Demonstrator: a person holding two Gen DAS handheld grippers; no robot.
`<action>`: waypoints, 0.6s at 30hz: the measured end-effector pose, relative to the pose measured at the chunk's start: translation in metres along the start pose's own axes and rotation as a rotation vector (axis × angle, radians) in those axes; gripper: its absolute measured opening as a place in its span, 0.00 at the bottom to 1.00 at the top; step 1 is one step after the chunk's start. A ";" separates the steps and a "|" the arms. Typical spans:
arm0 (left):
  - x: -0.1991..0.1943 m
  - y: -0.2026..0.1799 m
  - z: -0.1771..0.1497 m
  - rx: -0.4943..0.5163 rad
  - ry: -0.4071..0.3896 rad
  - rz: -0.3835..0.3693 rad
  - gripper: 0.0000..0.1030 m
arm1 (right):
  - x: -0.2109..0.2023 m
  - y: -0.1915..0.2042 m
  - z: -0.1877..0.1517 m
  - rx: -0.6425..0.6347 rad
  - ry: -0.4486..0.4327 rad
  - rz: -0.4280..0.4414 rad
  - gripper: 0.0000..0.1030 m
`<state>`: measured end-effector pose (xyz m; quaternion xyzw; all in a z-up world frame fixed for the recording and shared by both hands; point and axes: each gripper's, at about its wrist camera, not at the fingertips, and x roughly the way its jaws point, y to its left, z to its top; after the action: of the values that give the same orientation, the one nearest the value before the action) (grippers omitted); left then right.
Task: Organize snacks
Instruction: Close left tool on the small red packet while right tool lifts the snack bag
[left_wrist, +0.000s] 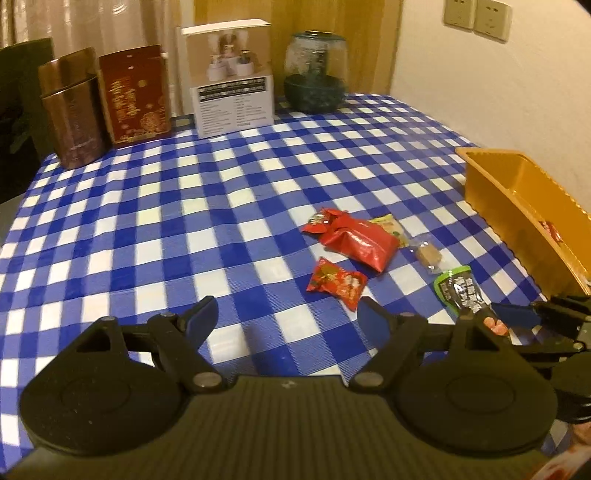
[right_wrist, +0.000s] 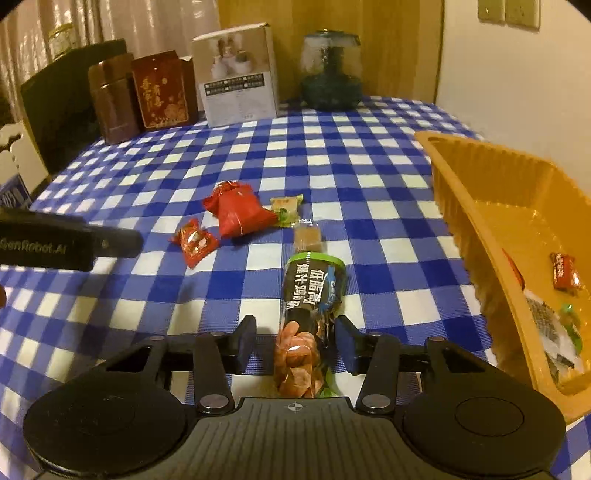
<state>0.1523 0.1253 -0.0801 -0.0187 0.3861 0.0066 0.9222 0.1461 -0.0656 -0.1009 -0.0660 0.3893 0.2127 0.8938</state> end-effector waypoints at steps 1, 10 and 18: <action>0.002 -0.001 0.000 0.009 0.000 -0.010 0.78 | -0.001 0.000 -0.001 -0.011 -0.005 -0.011 0.35; 0.029 -0.015 0.004 0.110 -0.022 -0.107 0.73 | -0.015 -0.011 0.002 -0.006 -0.058 -0.026 0.29; 0.060 -0.020 0.007 0.141 -0.005 -0.142 0.54 | -0.017 -0.015 0.007 0.036 -0.056 -0.008 0.29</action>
<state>0.1995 0.1054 -0.1173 0.0191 0.3811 -0.0861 0.9203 0.1468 -0.0830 -0.0846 -0.0454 0.3674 0.2037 0.9063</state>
